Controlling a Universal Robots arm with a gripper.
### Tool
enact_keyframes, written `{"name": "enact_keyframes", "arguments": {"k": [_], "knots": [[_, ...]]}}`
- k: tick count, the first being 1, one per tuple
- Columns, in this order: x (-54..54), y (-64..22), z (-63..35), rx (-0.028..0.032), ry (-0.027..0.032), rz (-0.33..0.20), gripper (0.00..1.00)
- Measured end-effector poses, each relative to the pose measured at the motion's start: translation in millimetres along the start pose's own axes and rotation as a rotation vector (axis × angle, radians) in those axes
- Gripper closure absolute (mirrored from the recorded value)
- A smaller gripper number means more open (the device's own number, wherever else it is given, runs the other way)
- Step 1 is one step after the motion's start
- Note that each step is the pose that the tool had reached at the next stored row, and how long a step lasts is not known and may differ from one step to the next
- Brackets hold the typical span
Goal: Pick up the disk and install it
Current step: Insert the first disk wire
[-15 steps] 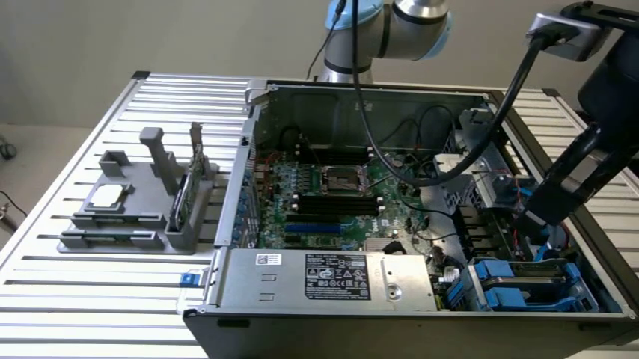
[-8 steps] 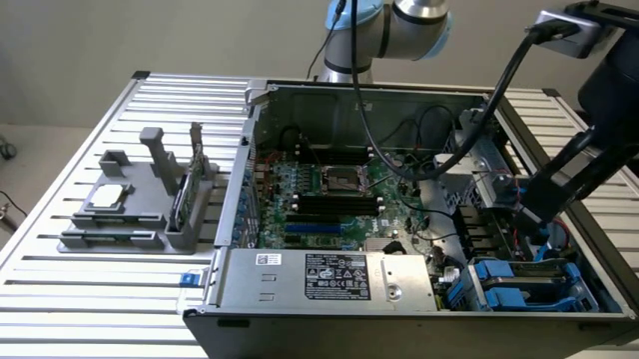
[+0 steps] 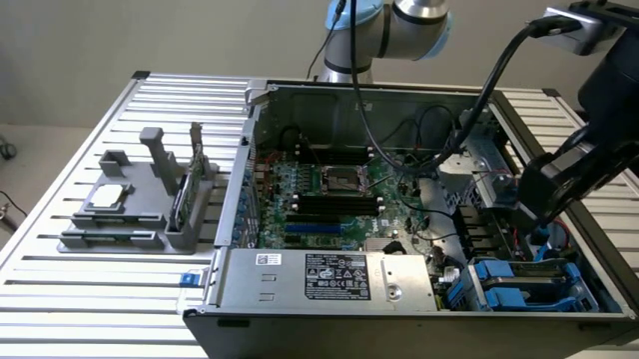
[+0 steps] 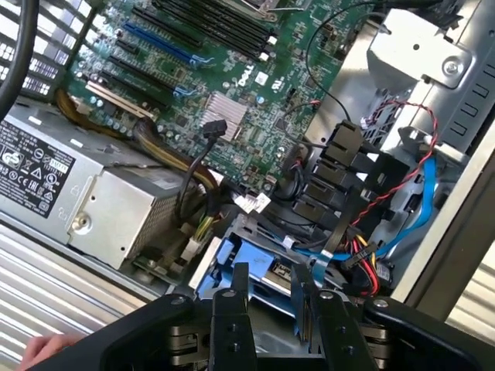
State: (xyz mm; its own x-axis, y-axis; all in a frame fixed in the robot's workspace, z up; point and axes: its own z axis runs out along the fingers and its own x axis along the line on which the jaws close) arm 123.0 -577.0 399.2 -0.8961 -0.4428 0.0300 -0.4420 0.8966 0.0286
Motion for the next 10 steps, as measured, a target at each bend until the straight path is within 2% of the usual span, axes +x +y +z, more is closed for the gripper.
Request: {"name": "enact_keyframes", "arguments": {"k": [7, 9, 10], "knots": [[0.0, 0.0, 0.0, -0.0046, -0.0038, 0.107, 0.64], [0.0, 0.0, 0.0, -0.0060, -0.0049, 0.137, 0.67], [0.0, 0.0, 0.0, -0.0068, -0.0054, 0.153, 0.73]]}}
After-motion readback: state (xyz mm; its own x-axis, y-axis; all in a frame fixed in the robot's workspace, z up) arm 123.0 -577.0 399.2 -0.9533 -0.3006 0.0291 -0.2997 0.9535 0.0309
